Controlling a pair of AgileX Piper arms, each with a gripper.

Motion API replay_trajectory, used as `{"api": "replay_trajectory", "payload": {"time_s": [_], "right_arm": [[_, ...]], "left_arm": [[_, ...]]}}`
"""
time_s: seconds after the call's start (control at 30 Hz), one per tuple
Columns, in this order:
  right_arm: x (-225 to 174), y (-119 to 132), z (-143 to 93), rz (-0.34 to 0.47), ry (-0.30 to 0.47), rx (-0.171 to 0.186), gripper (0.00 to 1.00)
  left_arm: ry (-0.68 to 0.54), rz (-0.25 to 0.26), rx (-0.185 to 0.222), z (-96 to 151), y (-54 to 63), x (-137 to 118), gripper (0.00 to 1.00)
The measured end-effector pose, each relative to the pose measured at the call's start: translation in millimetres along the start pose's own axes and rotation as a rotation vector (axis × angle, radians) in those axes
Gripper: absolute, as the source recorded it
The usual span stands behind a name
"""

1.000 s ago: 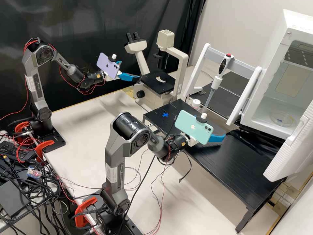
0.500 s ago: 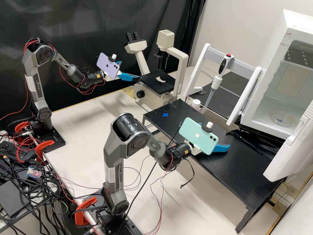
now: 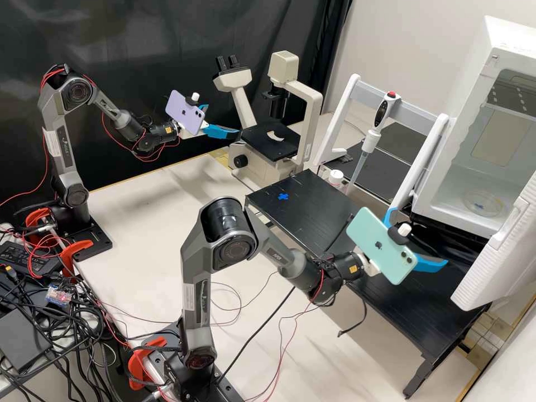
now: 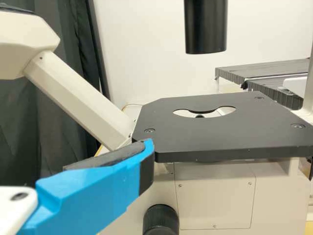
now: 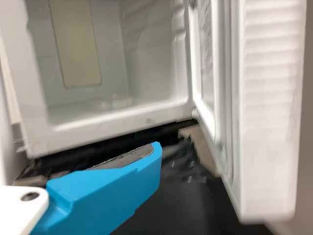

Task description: Move the petri dish to the microscope

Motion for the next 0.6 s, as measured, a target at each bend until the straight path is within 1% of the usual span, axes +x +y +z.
{"api": "replay_trajectory", "payload": {"time_s": [0.1,0.17,0.27,0.33,0.53,0.6], "right_arm": [[19,7,-2,0.003,-0.014,-0.012,1.00],[35,14,-3,0.016,-0.029,-0.009,1.00],[49,19,-4,0.020,-0.043,-0.017,1.00],[67,27,-6,0.024,-0.057,-0.025,1.00],[104,41,-14,0.033,-0.060,-0.042,1.00],[118,46,-18,0.034,-0.051,-0.034,1.00]], "left_arm": [[0.000,0.000,0.000,0,0.0,0,1.00],[0.000,0.000,0.000,0,0.0,0,1.00],[0.000,0.000,0.000,0,0.0,0,1.00],[0.000,0.000,0.000,0,0.0,0,1.00],[0.000,0.000,0.000,0,0.0,0,1.00],[0.000,0.000,0.000,0,0.0,0,1.00]]}}
